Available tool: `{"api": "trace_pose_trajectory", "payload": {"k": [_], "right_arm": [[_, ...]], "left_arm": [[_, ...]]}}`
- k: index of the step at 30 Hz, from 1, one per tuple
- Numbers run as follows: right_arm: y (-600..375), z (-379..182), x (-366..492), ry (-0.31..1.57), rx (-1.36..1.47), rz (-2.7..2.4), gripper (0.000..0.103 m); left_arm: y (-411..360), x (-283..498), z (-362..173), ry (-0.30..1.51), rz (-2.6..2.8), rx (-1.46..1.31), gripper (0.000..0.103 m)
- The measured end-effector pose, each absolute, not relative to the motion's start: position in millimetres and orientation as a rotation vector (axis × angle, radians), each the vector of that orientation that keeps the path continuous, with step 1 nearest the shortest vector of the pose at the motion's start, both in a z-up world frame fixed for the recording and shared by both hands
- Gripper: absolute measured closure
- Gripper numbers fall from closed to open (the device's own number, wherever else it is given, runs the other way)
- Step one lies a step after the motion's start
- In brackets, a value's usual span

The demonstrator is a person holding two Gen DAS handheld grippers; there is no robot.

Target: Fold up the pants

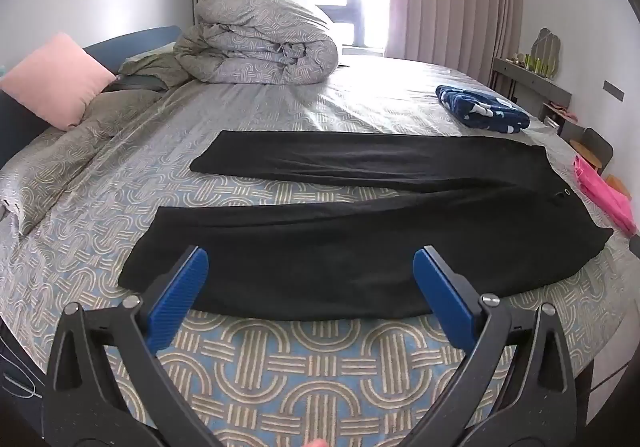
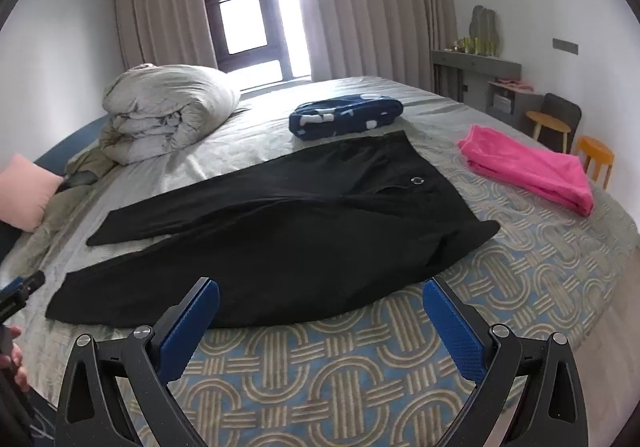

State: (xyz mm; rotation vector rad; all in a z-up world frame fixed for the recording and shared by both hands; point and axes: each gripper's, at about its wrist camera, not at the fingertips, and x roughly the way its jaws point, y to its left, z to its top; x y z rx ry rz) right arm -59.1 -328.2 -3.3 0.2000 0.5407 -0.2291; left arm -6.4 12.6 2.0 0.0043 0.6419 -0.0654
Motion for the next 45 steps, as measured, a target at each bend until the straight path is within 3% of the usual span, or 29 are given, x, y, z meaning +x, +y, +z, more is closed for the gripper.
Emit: {"api": "trace_pose_trajectory", "payload": {"k": [28,30,45], "right_arm": [[-332,0,-66,0.481,0.151,-0.258,0.001],[-333,0,-66,0.484,0.149,-0.259,0.002],[-329,-9,-59,0.551,0.119,-0.248,0.018]], "left_arm": [[22,-9,-2,0.65,-0.033,0.009,0.002],[23,-9,-3,0.652,-0.035,0.008,0.007],[23,-8,-10,0.681,-0.043,-0.008,0.014]]}}
